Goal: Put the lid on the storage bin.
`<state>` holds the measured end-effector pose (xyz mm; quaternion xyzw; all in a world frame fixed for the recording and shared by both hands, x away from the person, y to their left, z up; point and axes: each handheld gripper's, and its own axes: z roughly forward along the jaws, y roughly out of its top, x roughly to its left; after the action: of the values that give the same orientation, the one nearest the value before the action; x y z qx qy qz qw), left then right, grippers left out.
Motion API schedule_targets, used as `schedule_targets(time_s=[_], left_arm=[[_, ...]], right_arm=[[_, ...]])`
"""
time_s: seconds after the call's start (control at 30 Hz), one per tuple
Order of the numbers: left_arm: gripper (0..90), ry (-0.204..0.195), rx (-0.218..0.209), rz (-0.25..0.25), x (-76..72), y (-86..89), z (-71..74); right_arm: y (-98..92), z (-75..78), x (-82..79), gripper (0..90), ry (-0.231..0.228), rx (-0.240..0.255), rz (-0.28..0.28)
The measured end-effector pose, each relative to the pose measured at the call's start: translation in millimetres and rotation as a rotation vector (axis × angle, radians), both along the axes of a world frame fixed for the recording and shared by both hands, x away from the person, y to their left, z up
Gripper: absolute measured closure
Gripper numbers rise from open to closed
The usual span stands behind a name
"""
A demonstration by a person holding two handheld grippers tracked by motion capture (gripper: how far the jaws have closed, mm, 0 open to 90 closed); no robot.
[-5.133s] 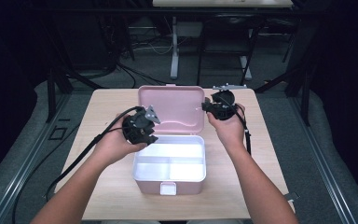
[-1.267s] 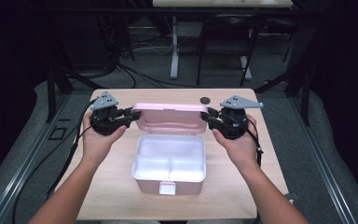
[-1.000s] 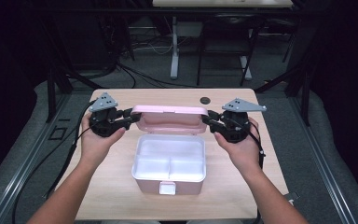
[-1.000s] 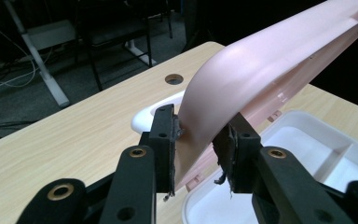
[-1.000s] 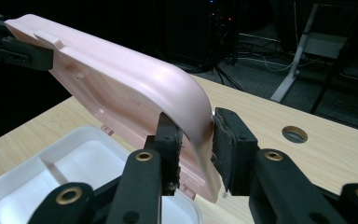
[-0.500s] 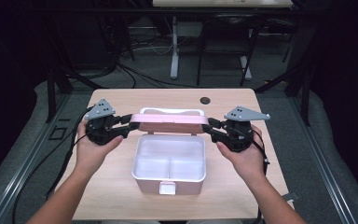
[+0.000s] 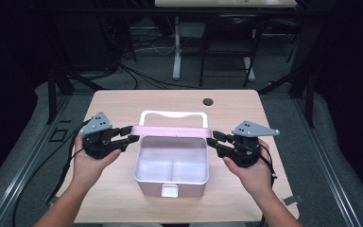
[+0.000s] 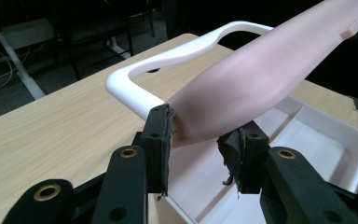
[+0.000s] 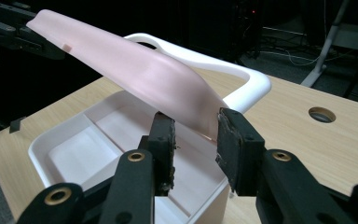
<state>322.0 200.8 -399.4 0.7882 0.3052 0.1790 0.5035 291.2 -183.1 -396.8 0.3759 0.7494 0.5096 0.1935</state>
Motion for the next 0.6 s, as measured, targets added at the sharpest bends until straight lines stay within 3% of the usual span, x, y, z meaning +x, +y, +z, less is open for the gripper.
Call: schedule_targets(time_s=[0.13,0.23,0.6], left_arm=[[63.5,-0.009,0.005,0.0,-5.3,0.3,0.0],[63.5,-0.023,0.036,0.0,-12.3,-0.6,-1.2],[63.7,0.002,0.025,-0.026,-25.9,4.5,-11.1]], right_arm=[[-1.0,-2.8,-4.5,67.2,-0.001,0.003,0.0],[-1.2,-5.2,-7.3,67.4,-0.005,0.001,0.008],[-5.3,-15.1,-20.0,67.4,0.012,-0.002,0.024]])
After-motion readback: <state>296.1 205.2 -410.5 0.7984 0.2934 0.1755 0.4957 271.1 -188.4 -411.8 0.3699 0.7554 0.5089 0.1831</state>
